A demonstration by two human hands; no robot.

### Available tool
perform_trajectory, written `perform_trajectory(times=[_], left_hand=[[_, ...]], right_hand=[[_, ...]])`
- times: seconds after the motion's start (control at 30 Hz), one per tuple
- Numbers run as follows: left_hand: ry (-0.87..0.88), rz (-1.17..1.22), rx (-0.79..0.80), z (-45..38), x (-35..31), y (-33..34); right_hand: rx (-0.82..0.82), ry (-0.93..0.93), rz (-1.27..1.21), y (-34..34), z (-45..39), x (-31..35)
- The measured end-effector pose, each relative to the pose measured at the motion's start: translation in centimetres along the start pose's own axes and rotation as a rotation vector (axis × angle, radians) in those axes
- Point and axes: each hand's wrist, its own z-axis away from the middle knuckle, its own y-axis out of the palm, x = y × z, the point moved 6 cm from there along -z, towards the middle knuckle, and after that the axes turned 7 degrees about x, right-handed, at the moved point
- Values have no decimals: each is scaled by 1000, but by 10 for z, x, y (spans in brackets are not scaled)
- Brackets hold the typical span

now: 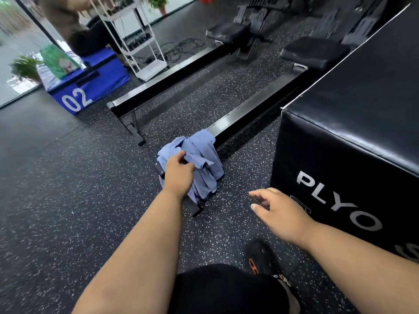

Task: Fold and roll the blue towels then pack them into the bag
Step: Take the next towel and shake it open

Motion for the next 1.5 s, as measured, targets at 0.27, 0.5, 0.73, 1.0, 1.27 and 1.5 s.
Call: perform_trajectory(times=[0.27, 0.5, 0.73, 1.0, 1.27, 1.5], left_hand=[[140, 209, 26, 40, -77, -31], [168, 387, 106, 91, -138, -35], [162, 505, 178, 141, -172, -30], [224, 655, 320, 203, -210, -19], [183, 839, 610, 270, -223, 16], [144, 876, 740, 322, -230, 46]], right_hand=[[-60, -25, -7, -10, 16, 25], [-144, -69, -77, -29, 38, 49], [-243, -72, -190, -56, 68, 59], [-409, -86, -452, -97, 115, 77], [-383, -204, -773, -120, 164, 102], [-426, -249, -853, -122, 211, 95]])
